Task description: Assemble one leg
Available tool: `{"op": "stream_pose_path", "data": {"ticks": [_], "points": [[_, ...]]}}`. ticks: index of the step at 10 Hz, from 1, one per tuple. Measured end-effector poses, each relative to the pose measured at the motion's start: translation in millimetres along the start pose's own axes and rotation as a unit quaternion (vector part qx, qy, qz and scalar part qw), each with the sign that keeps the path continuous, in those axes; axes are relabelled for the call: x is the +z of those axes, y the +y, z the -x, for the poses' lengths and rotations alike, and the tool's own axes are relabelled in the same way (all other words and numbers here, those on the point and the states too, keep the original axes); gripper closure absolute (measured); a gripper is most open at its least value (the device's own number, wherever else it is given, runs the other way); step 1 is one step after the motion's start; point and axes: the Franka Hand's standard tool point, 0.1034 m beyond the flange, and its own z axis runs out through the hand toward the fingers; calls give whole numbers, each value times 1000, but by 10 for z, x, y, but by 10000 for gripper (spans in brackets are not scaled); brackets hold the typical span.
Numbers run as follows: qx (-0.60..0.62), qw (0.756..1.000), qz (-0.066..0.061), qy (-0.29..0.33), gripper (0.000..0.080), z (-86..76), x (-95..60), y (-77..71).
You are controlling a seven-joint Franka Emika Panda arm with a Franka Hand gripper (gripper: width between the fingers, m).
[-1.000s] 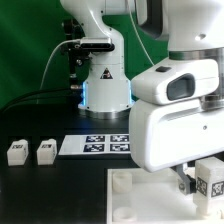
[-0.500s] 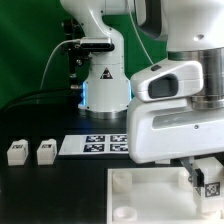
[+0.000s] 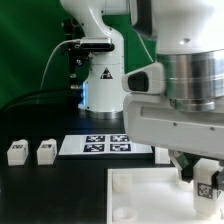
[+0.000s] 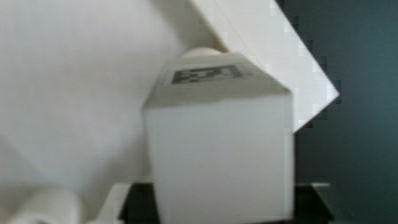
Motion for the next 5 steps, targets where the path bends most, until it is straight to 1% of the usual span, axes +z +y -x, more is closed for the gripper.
{"op": "stream_pose_path", "data": {"ticks": [1,2,3,4,5], "points": [[105,994,-6,-24,509,-8,6,41],[164,986,-6,-27,508,-6,7,55],[196,980,-3,-28,508,16,7,51],[258,966,4,-32,508,52,5,43],[299,954,4,-34,508,63,4,39]]}}
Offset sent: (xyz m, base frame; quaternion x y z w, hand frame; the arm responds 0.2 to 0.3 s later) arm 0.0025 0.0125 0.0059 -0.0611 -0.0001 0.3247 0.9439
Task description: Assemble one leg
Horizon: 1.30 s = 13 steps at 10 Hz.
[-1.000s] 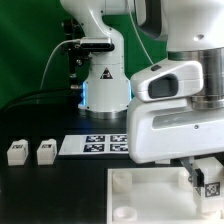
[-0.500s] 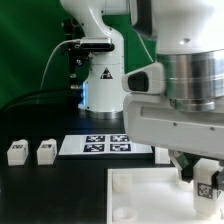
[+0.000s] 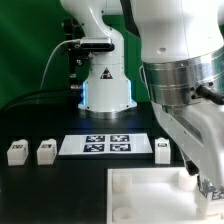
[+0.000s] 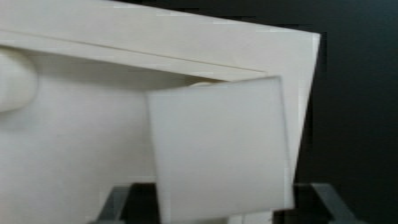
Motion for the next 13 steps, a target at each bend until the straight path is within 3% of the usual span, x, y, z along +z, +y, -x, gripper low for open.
{"op": "stream_pose_path", "data": {"ticks": [2,4,5,6,9,10,13], "points": [[-28,1000,-1,0,508,0,4,2],[-127,992,2,9,277,117,44,41],[-232,973,6,10,277,159,47,73],[-306,952,11,14,177,183,32,92],[-443,896,12,16,151,176,56,122],[-520,854,16,19,151,168,59,122],[-717,696,27,37,150,112,50,41]]}}
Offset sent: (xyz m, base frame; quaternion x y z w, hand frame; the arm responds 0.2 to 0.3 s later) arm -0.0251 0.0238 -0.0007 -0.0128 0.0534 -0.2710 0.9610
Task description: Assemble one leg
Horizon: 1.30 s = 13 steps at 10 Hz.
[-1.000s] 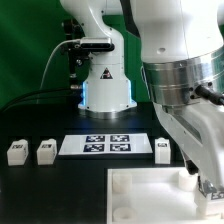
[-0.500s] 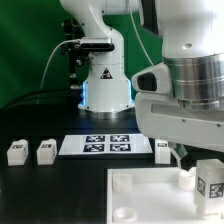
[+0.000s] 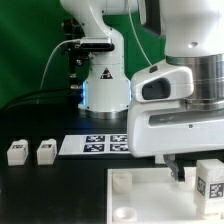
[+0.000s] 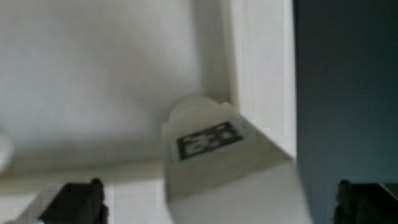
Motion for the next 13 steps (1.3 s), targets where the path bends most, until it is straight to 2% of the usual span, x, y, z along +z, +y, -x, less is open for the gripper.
{"op": "stream_pose_path", "data": {"ticks": [1,2,3,4,5,7,8,9,10,12,13], "points": [[18,1000,-1,1,150,-1,2,-5],[18,1000,-1,1,258,0,4,-3],[18,1000,-1,1,407,0,4,-2],[74,997,-4,0,407,0,5,-14],[132,991,-5,0,508,1,7,-6],[239,971,-8,1,508,-7,4,-1],[341,940,-11,1,507,-13,2,8],[444,896,-15,2,507,-6,20,11],[551,834,-23,-3,507,-7,21,32],[680,731,-44,-27,505,-10,13,83],[725,687,-42,-33,505,-9,8,79]]}}
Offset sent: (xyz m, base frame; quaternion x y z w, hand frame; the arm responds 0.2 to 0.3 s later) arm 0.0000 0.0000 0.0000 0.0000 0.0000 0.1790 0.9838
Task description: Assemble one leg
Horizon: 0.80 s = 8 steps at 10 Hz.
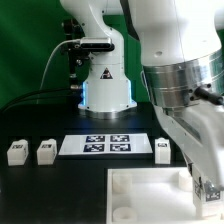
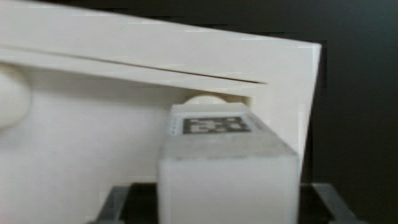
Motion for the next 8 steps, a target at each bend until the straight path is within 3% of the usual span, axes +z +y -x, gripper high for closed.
{"op": "stream_pose_path", "data": {"ticks": [3,4,5,6,8], "points": [[21,1000,4,-1,496,8,5,10],[-19,1000,4,0,314,14,9,12],[-127,992,-5,4,187,48,24,-7],[-226,974,-14,8,187,52,37,-19],[-350,936,-11,10,152,37,53,-1]]}}
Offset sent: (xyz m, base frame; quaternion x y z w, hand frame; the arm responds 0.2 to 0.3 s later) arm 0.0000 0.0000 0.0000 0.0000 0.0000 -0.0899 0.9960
